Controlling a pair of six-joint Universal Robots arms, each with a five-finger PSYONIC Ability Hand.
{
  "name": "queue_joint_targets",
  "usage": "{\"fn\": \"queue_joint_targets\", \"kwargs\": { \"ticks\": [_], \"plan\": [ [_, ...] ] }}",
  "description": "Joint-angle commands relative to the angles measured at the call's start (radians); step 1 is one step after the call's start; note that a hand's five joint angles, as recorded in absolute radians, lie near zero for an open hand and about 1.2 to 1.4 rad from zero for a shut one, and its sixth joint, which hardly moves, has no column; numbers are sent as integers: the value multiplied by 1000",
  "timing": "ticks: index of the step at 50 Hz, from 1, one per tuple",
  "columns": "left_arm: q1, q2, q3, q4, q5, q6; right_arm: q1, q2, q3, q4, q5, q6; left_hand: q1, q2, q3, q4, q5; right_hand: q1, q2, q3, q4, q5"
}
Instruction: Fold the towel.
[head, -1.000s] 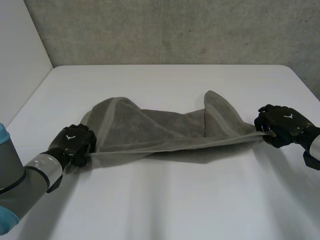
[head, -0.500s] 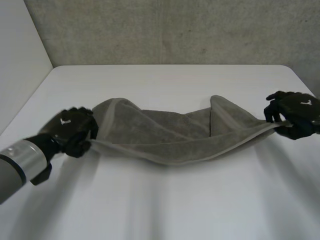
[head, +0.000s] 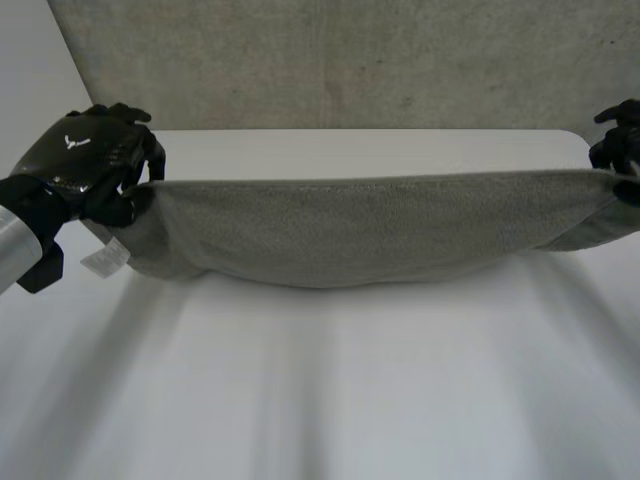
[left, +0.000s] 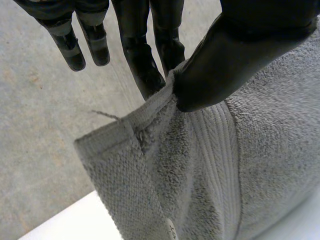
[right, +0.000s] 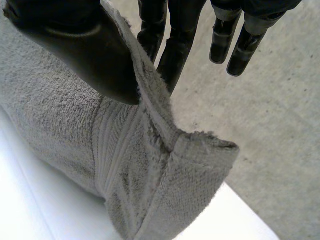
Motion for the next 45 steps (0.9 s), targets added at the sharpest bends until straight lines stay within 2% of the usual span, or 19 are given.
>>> {"fn": "queue_joint_targets", "kwargs": {
  "ticks": [1,11,19,22,24,27,32,35,37,45],
  "plan": [
    [-1,1,31,2,4,-17,-8,-3,-34,6,-24,-5,81,63,-43,-50,64,98,101,-7,-60,70],
    [-2,-33,-36,-1,9,-11,-4,32,0,6,-27,-38,81,63,-43,-50,64,98,101,-7,-60,70],
    [-4,-52,-124,-1,13,-6,-13,67,95,38,-27,-175,81,63,-43,-50,64,98,101,-7,-60,70],
    [-5,-56,-148,-1,29,-5,-31,80,138,81,-27,-265,81,63,-43,-50,64,98,101,-7,-60,70],
    [-5,-62,-158,-3,38,-5,-57,104,173,144,-25,-380,81,63,-43,-50,64,98,101,-7,-60,70],
    [-8,-71,-164,-8,58,-5,-68,119,185,184,-25,-437,81,63,-43,-50,64,98,101,-7,-60,70],
    [-39,-114,-155,-50,63,-3,-83,196,196,369,-11,-678,81,63,-43,-50,64,98,101,-7,-60,70],
    [-50,-129,-150,-63,63,-1,-85,221,191,417,-5,-743,81,63,-43,-50,64,98,101,-7,-60,70],
    [-56,-164,-136,-78,63,18,-90,259,171,500,-17,-840,81,63,-43,-50,64,98,101,-7,-60,70],
    [-56,-290,-29,-93,58,98,-73,354,55,528,-24,-815,81,63,-43,-50,64,98,101,-7,-60,70]
  ]
}}
